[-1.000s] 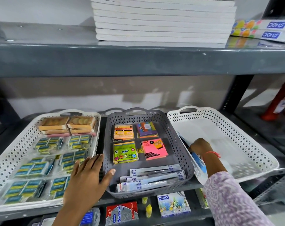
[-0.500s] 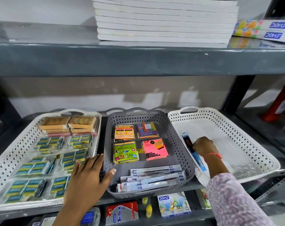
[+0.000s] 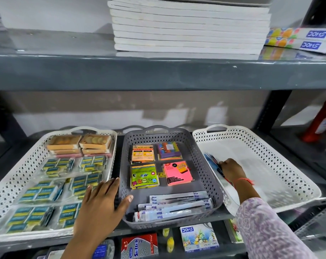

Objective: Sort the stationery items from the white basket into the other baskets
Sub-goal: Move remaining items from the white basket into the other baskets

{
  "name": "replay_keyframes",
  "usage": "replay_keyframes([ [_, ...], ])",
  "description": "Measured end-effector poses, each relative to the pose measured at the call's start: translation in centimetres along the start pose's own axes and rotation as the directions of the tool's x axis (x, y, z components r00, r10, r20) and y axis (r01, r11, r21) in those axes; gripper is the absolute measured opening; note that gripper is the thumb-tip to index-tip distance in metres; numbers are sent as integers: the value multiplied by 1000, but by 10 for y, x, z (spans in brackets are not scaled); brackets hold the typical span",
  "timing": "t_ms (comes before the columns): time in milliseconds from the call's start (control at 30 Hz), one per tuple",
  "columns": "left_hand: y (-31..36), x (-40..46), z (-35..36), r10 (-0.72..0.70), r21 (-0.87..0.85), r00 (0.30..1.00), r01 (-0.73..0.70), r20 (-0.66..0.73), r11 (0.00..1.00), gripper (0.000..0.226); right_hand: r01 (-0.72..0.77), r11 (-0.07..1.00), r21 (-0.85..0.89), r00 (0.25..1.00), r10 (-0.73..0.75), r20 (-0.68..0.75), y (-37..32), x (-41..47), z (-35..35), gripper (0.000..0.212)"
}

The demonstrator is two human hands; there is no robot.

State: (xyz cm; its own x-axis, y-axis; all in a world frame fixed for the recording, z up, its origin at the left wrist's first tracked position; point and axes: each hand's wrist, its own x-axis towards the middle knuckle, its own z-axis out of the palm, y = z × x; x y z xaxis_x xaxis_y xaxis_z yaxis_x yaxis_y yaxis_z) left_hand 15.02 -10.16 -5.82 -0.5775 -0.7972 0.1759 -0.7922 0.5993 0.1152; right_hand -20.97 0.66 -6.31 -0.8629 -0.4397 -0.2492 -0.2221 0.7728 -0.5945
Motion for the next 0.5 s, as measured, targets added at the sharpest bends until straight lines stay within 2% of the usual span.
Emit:
replay_keyframes([
  [67,1,0,-1,-1,7,1000,1,4,1000,79,9,999,-34,1000,-9,14,1,1,-1,44],
  [167,0,0,-1,-1,6,1000,0,12,1000,80,28,999,-43,999,-26,37,0,-1,-2,50],
  [267,0,0,-1,-2,-1,1000,2,13,1000,81,64,998,4,996,-64,62,-1,-3,-4,44],
  [400,0,0,-1,-8,-5,1000,8,28,1000,82,107,992,73,994,-109,31,1,-3,-5,14],
  [500,0,1,-1,-7,-12,1000,7,28,1000,83,80,995,63,997,-80,6,1,-3,-7,12],
])
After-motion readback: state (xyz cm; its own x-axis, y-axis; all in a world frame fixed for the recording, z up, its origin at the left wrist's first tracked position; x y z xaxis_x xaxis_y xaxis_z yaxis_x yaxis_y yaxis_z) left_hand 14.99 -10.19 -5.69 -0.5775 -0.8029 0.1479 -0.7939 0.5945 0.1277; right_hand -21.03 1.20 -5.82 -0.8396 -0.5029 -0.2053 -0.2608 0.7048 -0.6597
